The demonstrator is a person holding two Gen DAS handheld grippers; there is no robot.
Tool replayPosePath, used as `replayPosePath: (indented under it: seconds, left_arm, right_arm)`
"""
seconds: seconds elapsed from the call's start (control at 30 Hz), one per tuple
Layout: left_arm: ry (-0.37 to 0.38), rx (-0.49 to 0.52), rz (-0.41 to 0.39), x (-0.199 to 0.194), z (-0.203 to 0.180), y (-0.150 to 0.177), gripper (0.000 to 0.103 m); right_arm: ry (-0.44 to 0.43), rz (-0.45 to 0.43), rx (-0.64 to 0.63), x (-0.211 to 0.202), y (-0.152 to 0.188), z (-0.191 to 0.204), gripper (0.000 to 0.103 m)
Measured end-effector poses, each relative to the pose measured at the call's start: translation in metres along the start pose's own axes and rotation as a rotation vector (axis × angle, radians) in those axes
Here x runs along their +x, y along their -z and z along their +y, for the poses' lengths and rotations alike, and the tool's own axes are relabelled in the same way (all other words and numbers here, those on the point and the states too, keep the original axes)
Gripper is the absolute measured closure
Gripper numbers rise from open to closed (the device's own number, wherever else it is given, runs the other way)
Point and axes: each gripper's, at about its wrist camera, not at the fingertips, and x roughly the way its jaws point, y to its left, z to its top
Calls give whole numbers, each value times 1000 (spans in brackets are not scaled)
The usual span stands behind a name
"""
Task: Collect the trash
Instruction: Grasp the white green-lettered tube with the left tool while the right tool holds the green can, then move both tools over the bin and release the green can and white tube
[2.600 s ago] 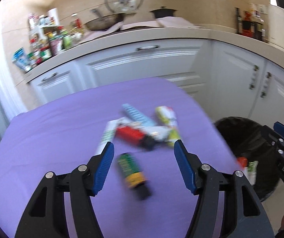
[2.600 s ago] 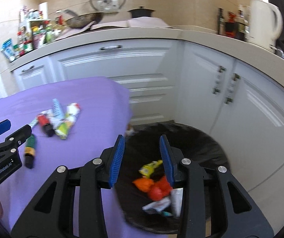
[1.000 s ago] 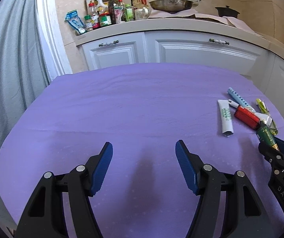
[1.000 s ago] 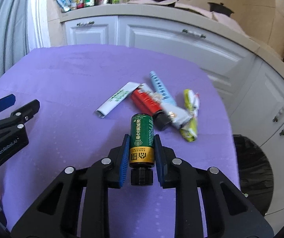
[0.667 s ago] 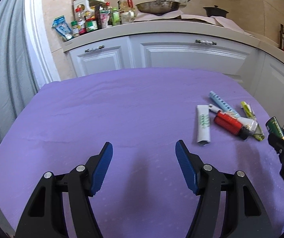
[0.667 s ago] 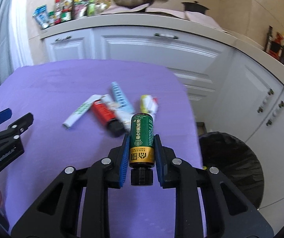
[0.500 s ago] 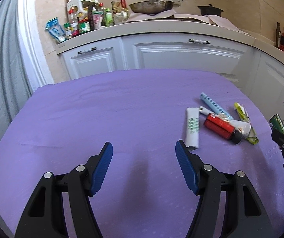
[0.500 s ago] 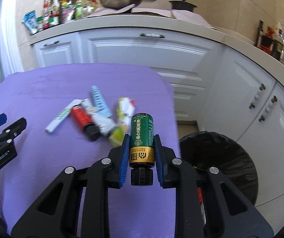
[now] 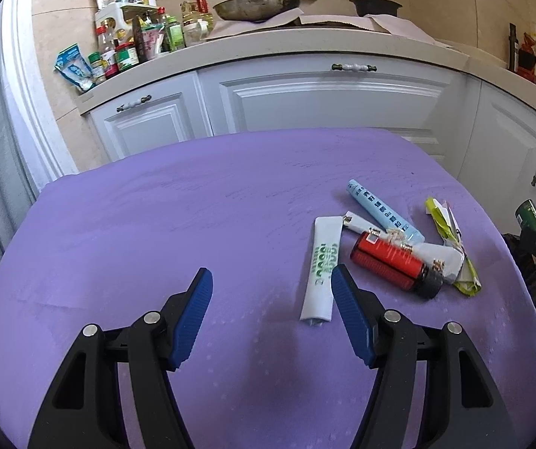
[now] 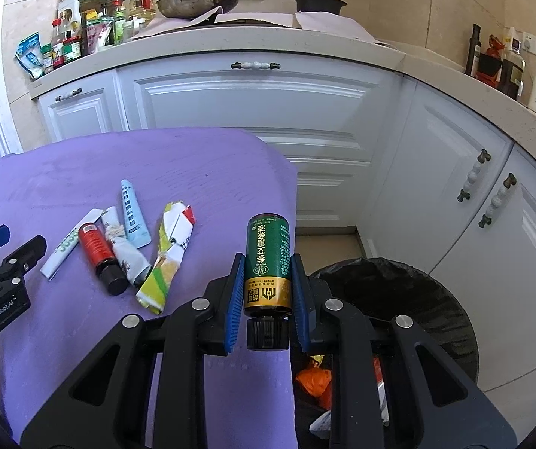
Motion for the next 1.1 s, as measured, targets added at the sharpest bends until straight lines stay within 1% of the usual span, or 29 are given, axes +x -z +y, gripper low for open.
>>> replayPosePath:
  seconds: [0.27, 0.33, 0.4, 0.5, 0.53, 0.6, 0.63, 0.7, 0.73, 0.9, 1.1]
  left_arm:
    - [16, 24, 41, 22, -8, -5, 36]
    - [19, 32, 64, 27, -10, -4, 36]
    - [42, 24, 102, 35, -9, -4, 36]
    - [65, 6, 137, 41, -7, -4, 36]
    - [78, -3, 139, 42, -6, -4, 39]
    - [100, -4, 136, 40, -6, -3, 56]
    - [99, 3, 132, 39, -7, -2, 61]
    - [98, 23, 123, 37, -9, -1, 82]
    - [99, 27, 122, 36, -10, -1, 87]
    - [96, 13, 104, 28, -6, 3, 92]
    - [82, -7, 20, 1, -9, 4, 92]
  right_arm:
    - [-1, 9, 9, 13, -7, -6, 80]
    - [-2, 15, 12, 17, -9, -8, 80]
    - [-5, 21, 12, 19, -9, -9, 80]
    - [-7, 25, 13, 23, -10, -10, 80]
    - [-8, 25, 13, 23, -10, -10, 80]
    - [-8, 25, 12, 23, -10, -10, 80]
    - [-7, 24, 13, 23, -11, -10, 80]
    - [-8, 23, 14, 23, -11, -10, 80]
    - [-9, 22, 16, 24, -11, -11, 80]
    - [-11, 7, 23, 19, -7, -11, 80]
    - [-11, -14, 34, 4, -2, -13, 80]
